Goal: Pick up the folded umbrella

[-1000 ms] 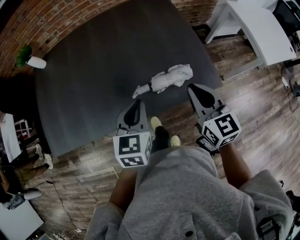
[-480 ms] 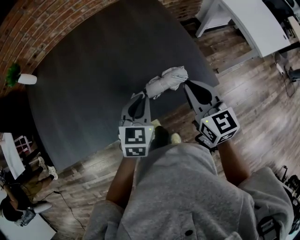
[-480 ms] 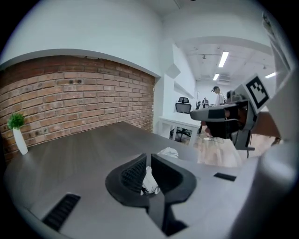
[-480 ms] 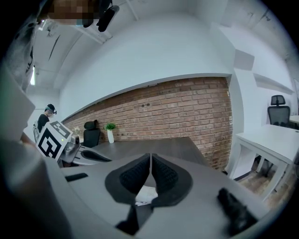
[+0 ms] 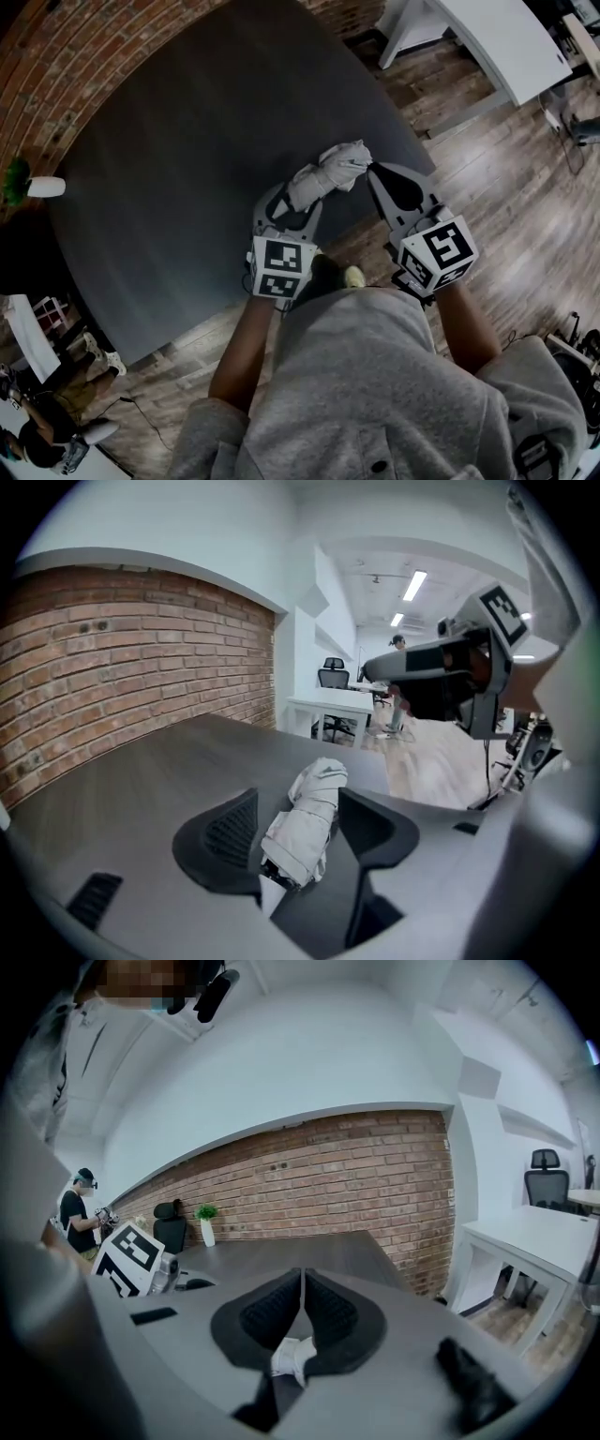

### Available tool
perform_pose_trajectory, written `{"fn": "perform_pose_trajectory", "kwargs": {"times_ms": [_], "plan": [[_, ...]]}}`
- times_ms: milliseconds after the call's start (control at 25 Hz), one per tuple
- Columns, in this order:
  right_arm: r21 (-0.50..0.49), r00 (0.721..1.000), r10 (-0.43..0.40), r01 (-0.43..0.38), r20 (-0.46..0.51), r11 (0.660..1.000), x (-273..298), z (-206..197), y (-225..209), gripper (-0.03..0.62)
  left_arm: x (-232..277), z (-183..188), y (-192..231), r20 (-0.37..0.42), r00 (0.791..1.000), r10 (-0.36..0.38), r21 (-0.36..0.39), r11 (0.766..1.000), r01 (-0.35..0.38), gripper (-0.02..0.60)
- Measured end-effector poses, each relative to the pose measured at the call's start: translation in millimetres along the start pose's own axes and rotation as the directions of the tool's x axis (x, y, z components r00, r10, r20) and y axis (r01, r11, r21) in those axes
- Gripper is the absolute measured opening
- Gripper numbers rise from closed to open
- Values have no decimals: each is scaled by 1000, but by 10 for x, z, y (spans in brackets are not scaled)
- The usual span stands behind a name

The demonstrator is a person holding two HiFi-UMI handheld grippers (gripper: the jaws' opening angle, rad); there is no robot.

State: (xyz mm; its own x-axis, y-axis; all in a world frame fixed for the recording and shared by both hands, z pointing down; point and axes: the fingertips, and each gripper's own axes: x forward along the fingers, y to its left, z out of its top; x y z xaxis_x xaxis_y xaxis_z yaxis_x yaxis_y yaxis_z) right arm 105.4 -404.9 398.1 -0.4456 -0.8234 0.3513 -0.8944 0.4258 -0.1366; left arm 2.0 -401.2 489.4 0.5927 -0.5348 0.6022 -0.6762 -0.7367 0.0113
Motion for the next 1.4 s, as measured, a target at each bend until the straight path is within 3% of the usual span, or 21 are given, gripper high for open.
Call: {"fn": "perform_pose_trajectory", "kwargs": {"times_ms": [240, 720, 1080, 1280, 1400], "plan": [[23, 999, -33, 34, -15, 999, 91, -23, -116, 31, 409, -174, -68, -70, 991, -110, 86, 990, 116, 324], [52, 997, -74, 76, -37, 996, 178, -78, -227, 31, 921, -487, -173, -209, 948, -240, 149, 950, 274, 350], [55, 995, -94, 97, -40, 994, 74, -106, -252, 31, 1115, -715, -161, -358, 917, -176, 262, 924, 280, 350], [59, 993, -108, 110, -40, 992, -43, -125, -277, 31, 1159, -744, -161, -415, 883, -221, 184, 930, 319, 345], [60, 993, -113, 115, -40, 992, -95, -138, -289, 31, 1162, -723, -160, -411, 882, -230, 181, 928, 326, 297]]}}
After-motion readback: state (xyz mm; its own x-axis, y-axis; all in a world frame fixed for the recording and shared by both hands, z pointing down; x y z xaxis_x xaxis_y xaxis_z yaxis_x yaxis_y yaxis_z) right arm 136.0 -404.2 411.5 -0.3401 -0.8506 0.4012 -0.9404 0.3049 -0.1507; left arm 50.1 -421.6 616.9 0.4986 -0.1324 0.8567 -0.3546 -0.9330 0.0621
